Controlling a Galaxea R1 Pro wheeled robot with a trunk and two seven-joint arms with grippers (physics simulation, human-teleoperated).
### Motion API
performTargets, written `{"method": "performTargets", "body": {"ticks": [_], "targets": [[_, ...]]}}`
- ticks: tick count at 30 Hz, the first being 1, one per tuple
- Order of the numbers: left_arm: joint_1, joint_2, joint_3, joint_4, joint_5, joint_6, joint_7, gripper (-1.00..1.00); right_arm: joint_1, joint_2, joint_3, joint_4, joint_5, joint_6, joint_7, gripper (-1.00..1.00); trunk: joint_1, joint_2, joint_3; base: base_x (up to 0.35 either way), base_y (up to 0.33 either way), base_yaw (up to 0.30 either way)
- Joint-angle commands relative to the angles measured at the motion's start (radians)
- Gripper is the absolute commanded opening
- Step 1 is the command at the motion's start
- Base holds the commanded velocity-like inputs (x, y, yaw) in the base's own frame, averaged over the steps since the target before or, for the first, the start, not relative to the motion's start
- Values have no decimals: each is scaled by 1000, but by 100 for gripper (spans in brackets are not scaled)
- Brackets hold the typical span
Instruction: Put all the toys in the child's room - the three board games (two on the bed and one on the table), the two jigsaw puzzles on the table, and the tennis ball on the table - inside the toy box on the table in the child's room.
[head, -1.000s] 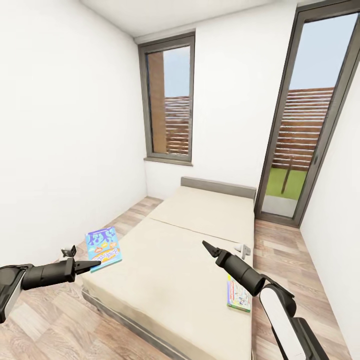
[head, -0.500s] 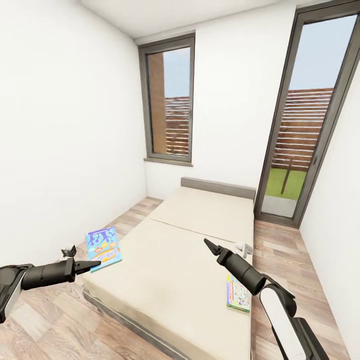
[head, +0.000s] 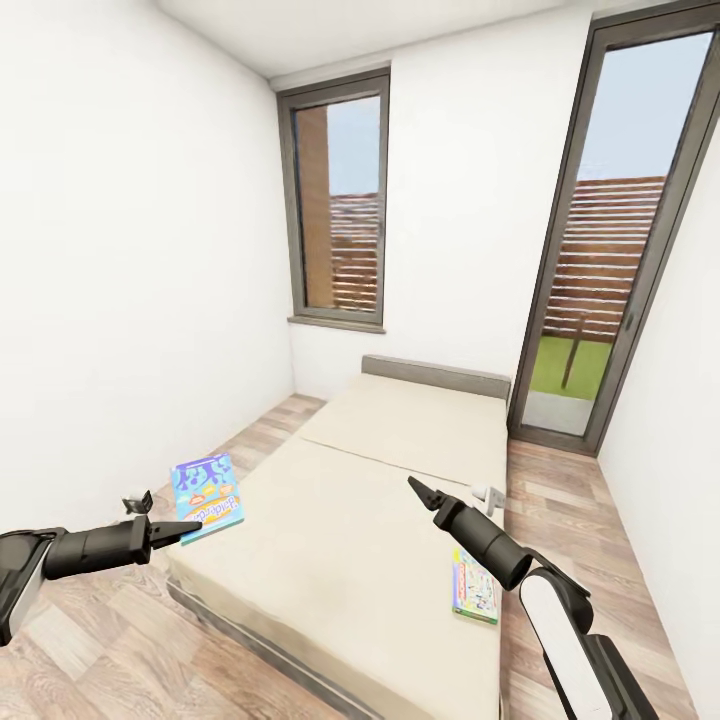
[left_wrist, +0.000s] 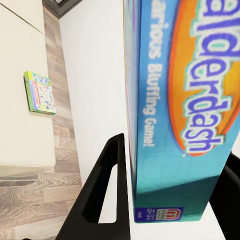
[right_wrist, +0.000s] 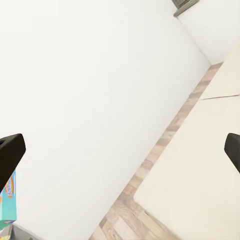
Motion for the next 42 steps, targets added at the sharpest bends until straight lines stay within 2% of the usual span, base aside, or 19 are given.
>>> {"method": "performTargets", "body": {"ticks": [1, 25, 42], "targets": [[0, 0, 0, 0, -1, 11, -4, -100, 0, 0, 0, 0, -5, 4, 0, 100, 0, 0, 0, 0, 0, 0], [0, 0, -1, 1, -1, 11, -4, -100, 0, 0, 0, 0, -5, 4, 0, 100, 0, 0, 0, 0, 0, 7], [0, 0, 2, 2, -1, 11, -4, -100, 0, -2, -1, 0, -5, 4, 0, 100, 0, 0, 0, 0, 0, 258]]}}
